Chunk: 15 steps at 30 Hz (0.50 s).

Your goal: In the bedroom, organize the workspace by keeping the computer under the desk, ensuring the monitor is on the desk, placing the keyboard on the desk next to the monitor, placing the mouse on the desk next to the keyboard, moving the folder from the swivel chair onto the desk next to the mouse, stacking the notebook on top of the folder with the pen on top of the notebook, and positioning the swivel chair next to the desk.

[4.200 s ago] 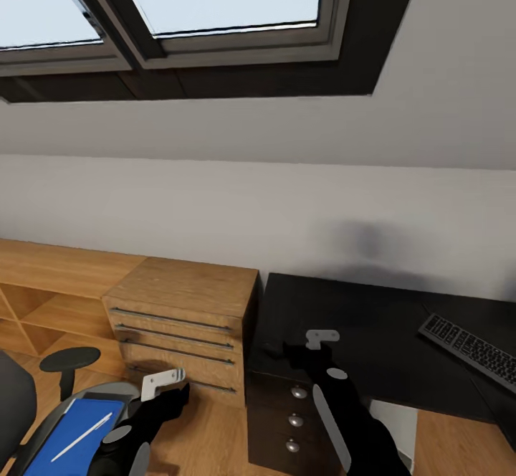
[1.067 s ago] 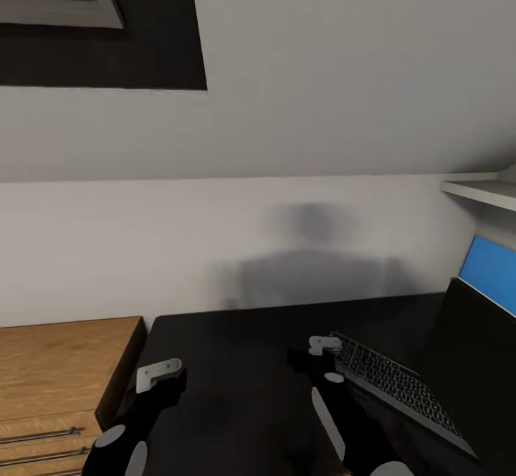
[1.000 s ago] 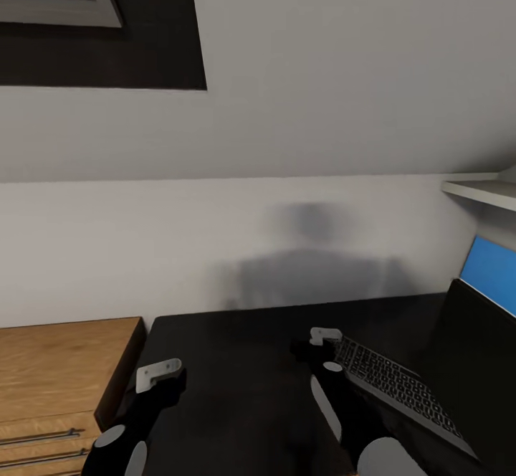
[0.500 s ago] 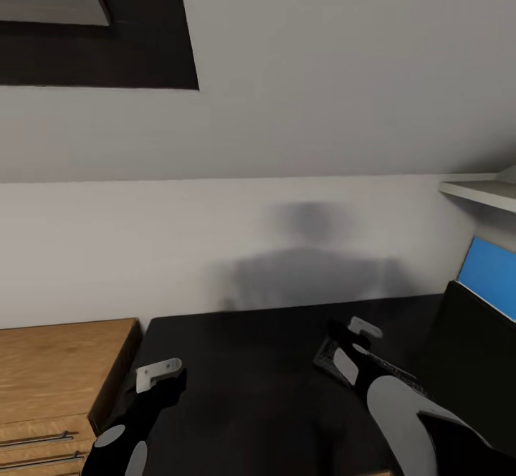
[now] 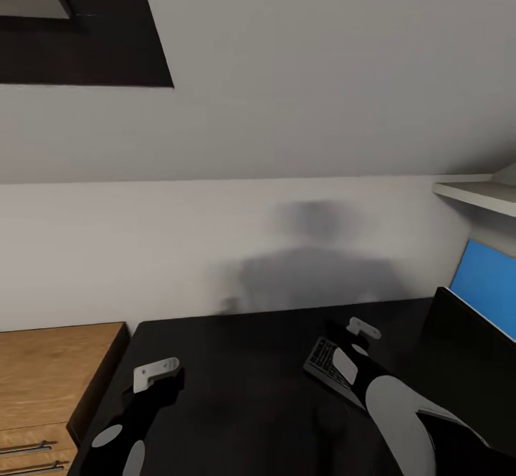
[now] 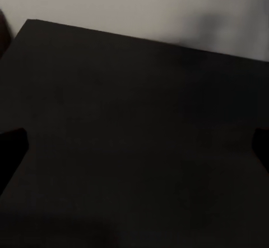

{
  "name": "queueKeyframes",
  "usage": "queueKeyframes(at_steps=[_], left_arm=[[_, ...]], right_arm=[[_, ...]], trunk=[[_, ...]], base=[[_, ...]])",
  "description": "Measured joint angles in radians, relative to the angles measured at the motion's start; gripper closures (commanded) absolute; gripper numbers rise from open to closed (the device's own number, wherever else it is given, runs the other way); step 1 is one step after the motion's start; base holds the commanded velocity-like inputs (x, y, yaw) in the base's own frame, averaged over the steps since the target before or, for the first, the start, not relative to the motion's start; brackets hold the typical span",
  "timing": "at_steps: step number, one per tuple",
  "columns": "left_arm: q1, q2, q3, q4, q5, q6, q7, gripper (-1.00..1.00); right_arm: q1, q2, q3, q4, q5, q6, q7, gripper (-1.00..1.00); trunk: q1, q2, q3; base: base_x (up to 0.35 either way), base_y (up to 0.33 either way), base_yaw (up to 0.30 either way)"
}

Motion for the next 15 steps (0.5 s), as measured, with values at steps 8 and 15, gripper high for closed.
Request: queueKeyframes(at_steps=[8,15], left_arm=[[0.000,-0.003,0.035,-0.004,0.001,0.003,0.000,-1.00],[0.000,-0.006,0.048,-0.006,0.011,0.001,0.000,-1.00]], right_arm=[[0.001,0.013,0.001,0.001,0.002,0.001,-0.001,-1.00],[0.001,0.011,0.000,0.001,0.002,0.003,-0.005,-1.00]], trunk=[[0.000,0.000,0.000],[0.008,-0.014,-0.006]], base=[[0.001,-0.002,0.000],[0.000,0.000,0.000]])
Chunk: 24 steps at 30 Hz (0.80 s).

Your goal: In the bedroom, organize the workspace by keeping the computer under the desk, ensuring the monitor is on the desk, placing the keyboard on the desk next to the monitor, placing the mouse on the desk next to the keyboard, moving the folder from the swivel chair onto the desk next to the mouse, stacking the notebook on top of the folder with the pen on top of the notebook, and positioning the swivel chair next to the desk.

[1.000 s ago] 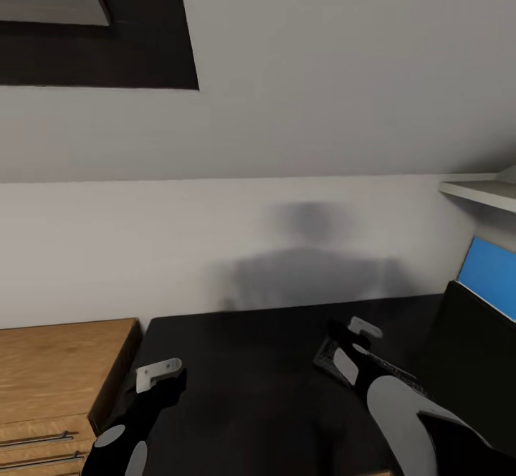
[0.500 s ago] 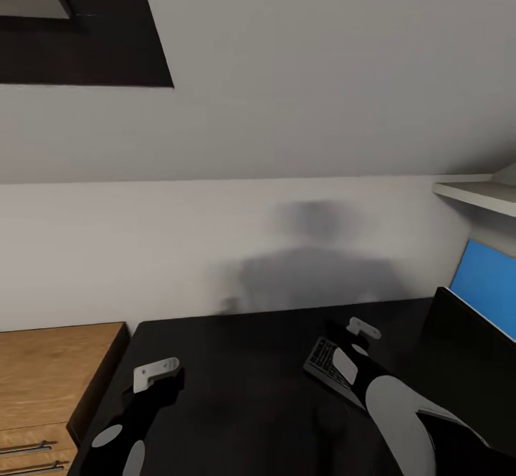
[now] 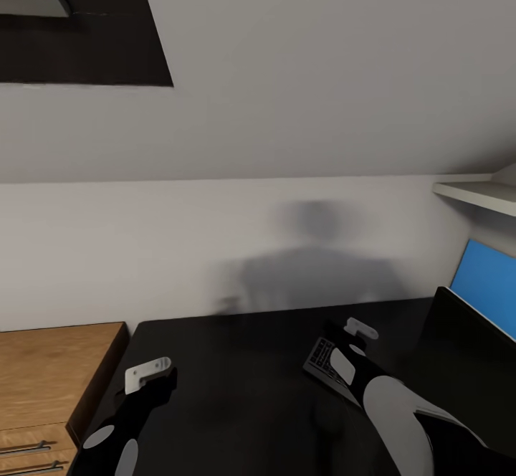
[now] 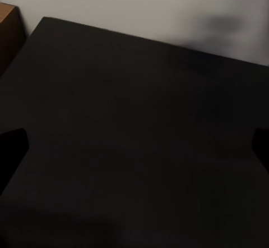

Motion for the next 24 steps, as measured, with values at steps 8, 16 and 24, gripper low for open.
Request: queueKeyframes(at_steps=[8,16,24], left_arm=[[0.000,-0.001,0.001,0.000,0.003,0.001,0.000,-1.00],[0.000,-0.001,0.002,0.000,0.004,0.008,0.000,-1.00],[0.000,-0.001,0.003,0.000,0.004,0.023,0.000,-1.00]], right_arm=[[0.000,-0.001,0.001,0.001,0.001,0.006,0.004,-1.00],[0.001,-0.003,0.000,0.002,0.001,0.004,0.002,-1.00],[0.002,-0.002,0.000,0.002,0.001,0.000,0.004,-1.00]], trunk=[[0.031,-0.056,-0.025],[0.061,-0.112,-0.050],[0.092,-0.168,-0.076]], base=[[0.000,0.000,0.000],[0.000,0.000,0.000],[0.000,0.000,0.000]])
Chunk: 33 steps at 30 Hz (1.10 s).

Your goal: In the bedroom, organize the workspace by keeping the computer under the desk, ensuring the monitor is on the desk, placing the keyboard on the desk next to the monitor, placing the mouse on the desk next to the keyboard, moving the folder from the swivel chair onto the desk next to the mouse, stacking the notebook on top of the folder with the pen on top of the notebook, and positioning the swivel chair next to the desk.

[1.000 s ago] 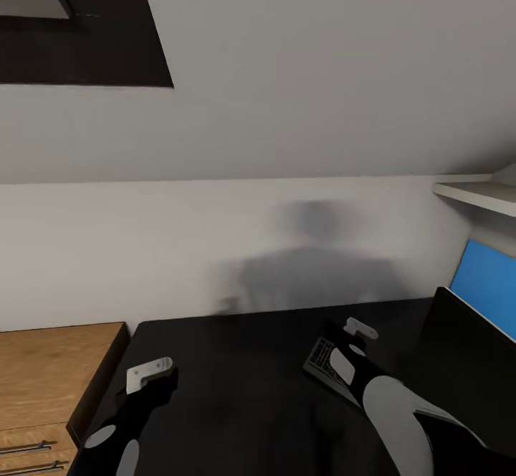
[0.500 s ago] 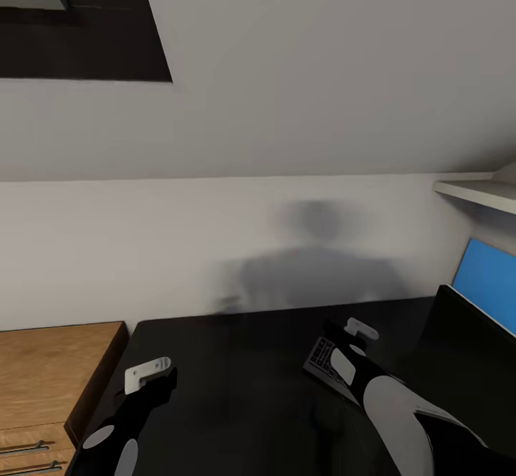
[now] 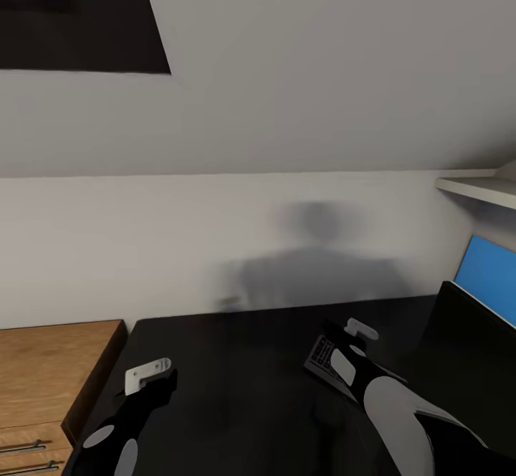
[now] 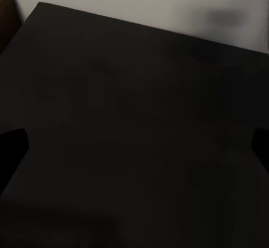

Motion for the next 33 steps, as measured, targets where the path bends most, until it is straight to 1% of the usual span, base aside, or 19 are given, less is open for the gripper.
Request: queueKeyframes(at_steps=[9,13,14,18,21,28,33], left_arm=[[0.000,0.001,0.000,0.000,0.000,0.012,0.000,-1.00],[0.000,0.001,0.000,0.000,0.000,0.012,0.000,-1.00],[0.000,0.001,0.000,0.000,0.000,0.012,0.000,-1.00],[0.000,0.001,0.000,0.000,0.000,0.013,0.000,-1.00],[0.000,0.001,0.000,0.000,0.000,0.013,0.000,-1.00],[0.000,0.001,0.001,0.000,0.001,0.013,0.000,-1.00],[0.000,0.001,0.001,0.000,0.001,0.013,0.000,-1.00]], right_arm=[[0.000,-0.004,-0.001,0.000,-0.003,0.007,-0.009,-1.00],[0.000,-0.011,-0.002,0.000,-0.004,0.016,-0.019,-1.00],[0.000,-0.014,-0.002,0.000,-0.004,0.023,-0.022,-1.00],[0.000,-0.023,-0.002,-0.001,-0.006,0.104,-0.044,-1.00],[0.000,-0.029,-0.003,-0.002,-0.007,0.139,-0.048,-1.00],[0.000,-0.042,-0.004,-0.001,-0.006,0.173,-0.066,-1.00],[0.000,-0.046,-0.004,-0.001,-0.004,0.196,-0.118,-1.00]], trunk=[[0.035,-0.063,-0.028],[0.050,-0.091,-0.041],[0.054,-0.098,-0.044],[0.069,-0.126,-0.057],[0.081,-0.147,-0.066],[0.107,-0.196,-0.088],[0.127,-0.231,-0.104]], base=[[0.000,0.000,0.000],[0.000,0.000,0.000],[0.000,0.000,0.000],[0.000,0.000,0.000],[0.000,0.000,0.000],[0.000,0.000,0.000],[0.000,0.000,0.000]])
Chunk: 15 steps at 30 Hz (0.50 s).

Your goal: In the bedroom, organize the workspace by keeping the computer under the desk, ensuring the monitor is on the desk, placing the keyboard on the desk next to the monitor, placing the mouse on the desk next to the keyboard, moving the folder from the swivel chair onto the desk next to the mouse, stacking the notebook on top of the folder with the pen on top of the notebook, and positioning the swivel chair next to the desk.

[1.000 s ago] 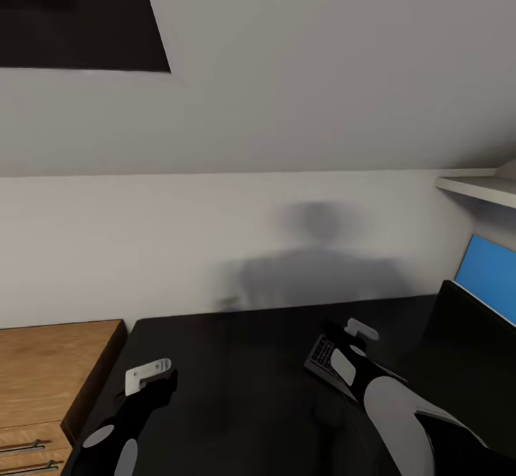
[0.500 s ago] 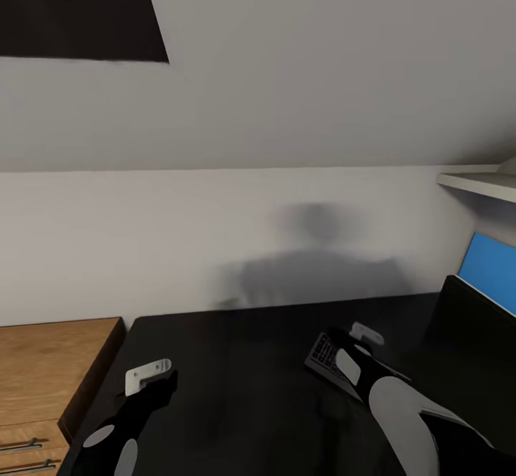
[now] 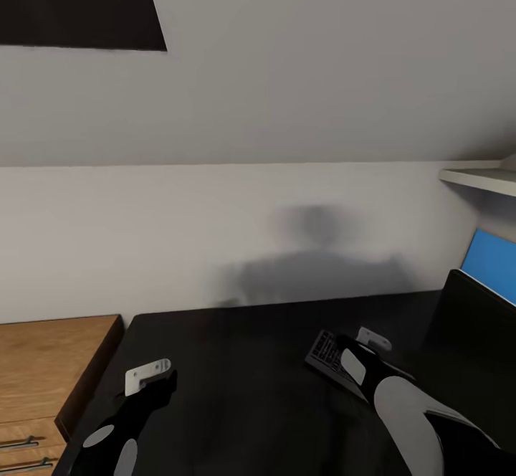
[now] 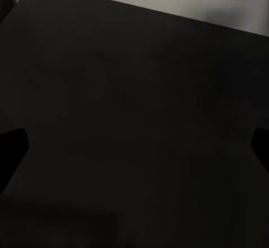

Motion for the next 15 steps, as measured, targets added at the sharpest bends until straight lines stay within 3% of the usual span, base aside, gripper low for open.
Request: queueKeyframes(at_steps=[15], left_arm=[[0.000,0.000,-0.001,0.000,0.000,0.000,0.000,-1.00]], right_arm=[[0.000,0.000,0.005,0.000,0.003,0.009,-0.031,-1.00]], trunk=[[0.058,-0.105,-0.047]], base=[[0.000,0.000,0.000]])
